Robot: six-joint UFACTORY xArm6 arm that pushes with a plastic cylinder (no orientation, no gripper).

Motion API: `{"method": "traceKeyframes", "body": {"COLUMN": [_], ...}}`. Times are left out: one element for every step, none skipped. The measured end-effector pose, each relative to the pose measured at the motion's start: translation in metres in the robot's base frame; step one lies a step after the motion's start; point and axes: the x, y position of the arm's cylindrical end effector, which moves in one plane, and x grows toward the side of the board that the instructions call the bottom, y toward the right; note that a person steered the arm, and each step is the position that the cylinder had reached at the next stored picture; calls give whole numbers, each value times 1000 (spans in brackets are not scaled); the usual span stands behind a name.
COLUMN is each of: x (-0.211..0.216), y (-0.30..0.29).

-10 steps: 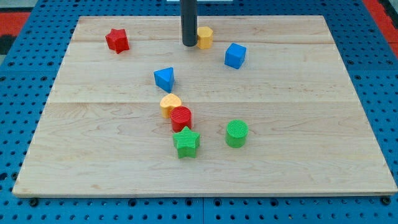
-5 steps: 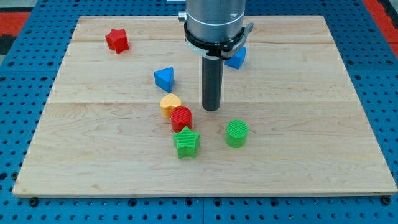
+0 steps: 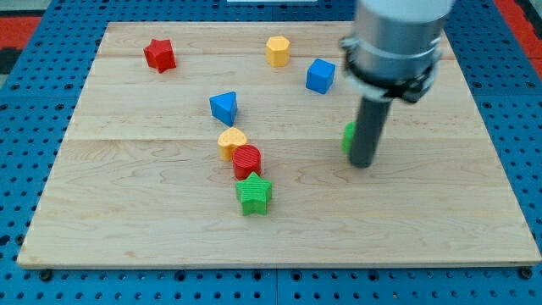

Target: Move the green circle towards the top right of the board

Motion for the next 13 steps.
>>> {"method": "traceKeyframes", "body": {"x": [-31, -33, -27, 66, 70, 57, -18, -39, -39, -77, -79, -96, -80], "y": [31, 32, 33, 36, -9, -24, -26, -26, -26, -11, -7, -7, -15]}}
